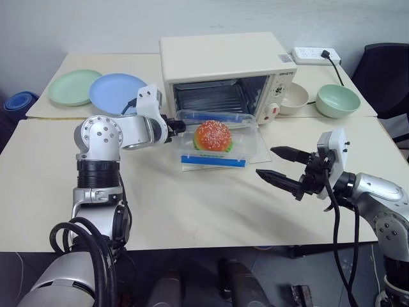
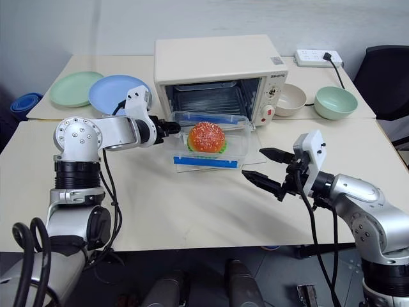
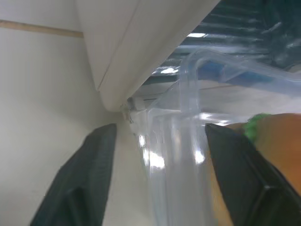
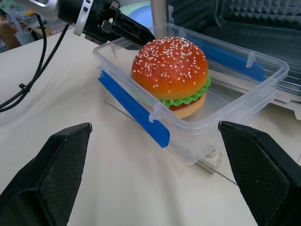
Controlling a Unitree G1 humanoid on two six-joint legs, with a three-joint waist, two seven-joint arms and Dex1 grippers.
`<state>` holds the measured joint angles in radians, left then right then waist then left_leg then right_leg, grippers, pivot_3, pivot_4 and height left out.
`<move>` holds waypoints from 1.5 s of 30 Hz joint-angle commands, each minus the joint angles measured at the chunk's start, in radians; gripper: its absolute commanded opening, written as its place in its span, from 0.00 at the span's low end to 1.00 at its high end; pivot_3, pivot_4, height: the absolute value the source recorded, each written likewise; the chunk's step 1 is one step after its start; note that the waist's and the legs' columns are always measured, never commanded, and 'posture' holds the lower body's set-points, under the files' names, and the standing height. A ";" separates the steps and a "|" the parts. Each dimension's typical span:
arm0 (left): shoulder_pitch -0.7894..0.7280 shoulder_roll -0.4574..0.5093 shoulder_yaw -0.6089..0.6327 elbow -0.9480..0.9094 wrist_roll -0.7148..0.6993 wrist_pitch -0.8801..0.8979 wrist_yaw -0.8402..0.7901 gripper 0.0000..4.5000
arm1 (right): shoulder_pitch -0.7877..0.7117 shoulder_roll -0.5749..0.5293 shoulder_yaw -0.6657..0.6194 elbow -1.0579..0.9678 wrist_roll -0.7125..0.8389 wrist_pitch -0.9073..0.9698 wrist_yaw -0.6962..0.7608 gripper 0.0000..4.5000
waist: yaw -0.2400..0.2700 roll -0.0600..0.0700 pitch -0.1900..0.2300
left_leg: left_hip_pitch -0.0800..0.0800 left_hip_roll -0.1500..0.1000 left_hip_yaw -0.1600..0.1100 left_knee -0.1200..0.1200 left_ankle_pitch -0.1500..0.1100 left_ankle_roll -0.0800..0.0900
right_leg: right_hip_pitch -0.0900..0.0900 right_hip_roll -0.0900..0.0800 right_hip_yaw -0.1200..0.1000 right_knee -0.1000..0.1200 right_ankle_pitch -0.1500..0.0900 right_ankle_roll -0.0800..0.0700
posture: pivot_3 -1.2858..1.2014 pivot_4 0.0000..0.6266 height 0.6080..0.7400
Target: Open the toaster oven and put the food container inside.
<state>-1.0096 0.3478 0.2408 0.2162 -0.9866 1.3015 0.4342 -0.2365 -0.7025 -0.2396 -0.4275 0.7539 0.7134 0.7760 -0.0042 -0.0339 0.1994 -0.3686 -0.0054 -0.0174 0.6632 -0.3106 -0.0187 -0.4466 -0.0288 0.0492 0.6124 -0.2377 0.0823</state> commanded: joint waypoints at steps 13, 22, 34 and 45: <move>0.511 0.481 0.062 -0.519 -0.090 -0.208 -1.142 0.35 | 0.016 0.020 0.106 -0.120 0.049 0.025 -0.009 0.58 | -0.023 0.000 0.000 | 0.001 0.002 0.001 0.000 -0.001 -0.001 | 0.000 0.000 0.001 0.000 -0.002 -0.004 | 0.52 0.24 1.00; 0.514 0.480 -0.220 -0.408 0.267 -0.534 -1.338 0.00 | -0.076 0.078 0.258 -0.003 -0.109 -0.037 -0.048 0.01 | -0.021 0.000 0.000 | 0.000 0.001 0.002 0.000 0.002 0.005 | 0.002 0.000 0.007 -0.006 -0.005 -0.010 | 0.52 0.24 1.00; 0.283 0.213 -0.294 -0.119 0.486 -0.656 -1.225 0.00 | -0.338 0.279 0.341 0.380 -0.390 -0.209 -0.179 0.01 | -0.024 0.000 0.000 | -0.001 0.001 0.003 0.000 0.000 0.007 | -0.002 -0.002 0.006 -0.002 0.002 0.001 | 0.52 0.24 1.00; 0.083 0.030 -0.204 0.196 0.630 -0.863 -1.000 0.00 | -0.679 0.493 0.311 0.941 -0.562 -0.526 -0.297 0.01 | -0.030 0.000 0.000 | -0.002 0.002 0.005 0.000 0.001 0.006 | -0.004 -0.003 0.006 0.002 0.006 0.002 | 0.52 0.24 1.00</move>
<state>-0.8992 0.3825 0.0052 0.4044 -0.3711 0.4760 -0.5858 -0.8893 -0.2152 0.1023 0.4874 0.2023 0.2449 0.4871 -0.0339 -0.0336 0.1995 -0.3715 -0.0035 -0.0121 0.6628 -0.3100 -0.0131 -0.4510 -0.0319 0.0548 0.6141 -0.2322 0.0839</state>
